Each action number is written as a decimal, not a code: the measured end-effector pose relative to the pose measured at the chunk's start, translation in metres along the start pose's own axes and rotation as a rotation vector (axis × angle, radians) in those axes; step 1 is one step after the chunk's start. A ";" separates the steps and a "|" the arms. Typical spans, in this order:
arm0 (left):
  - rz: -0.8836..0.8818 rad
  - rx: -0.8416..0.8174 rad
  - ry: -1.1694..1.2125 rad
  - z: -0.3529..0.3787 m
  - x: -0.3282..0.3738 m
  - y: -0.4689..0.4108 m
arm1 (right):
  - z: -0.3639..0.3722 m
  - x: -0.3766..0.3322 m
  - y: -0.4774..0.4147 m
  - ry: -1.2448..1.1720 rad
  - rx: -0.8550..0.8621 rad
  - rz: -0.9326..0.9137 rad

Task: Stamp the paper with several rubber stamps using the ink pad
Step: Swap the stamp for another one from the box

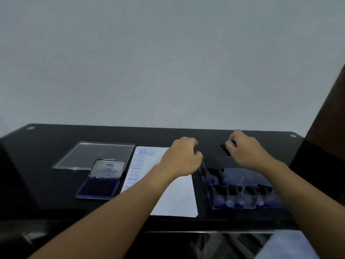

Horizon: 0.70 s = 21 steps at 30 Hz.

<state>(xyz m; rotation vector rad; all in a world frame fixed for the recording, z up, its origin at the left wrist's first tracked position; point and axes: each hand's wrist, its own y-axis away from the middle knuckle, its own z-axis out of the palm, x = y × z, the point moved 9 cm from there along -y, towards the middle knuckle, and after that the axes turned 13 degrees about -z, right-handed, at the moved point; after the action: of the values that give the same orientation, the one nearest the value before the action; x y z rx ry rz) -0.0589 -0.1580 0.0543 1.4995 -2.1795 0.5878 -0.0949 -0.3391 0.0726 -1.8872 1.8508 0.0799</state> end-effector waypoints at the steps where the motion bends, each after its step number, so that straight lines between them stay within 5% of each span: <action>1: -0.005 0.017 0.002 -0.008 -0.008 0.002 | 0.003 -0.011 -0.002 -0.003 -0.008 -0.014; 21: -0.309 0.201 0.044 -0.127 -0.200 0.059 | 0.102 -0.210 -0.031 -0.204 -0.124 -0.272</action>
<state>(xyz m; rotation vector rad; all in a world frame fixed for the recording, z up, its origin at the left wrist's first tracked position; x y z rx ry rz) -0.0365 0.0843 0.0391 1.8631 -1.8484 0.7406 -0.0519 -0.1071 0.0708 -2.1118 1.4722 0.2900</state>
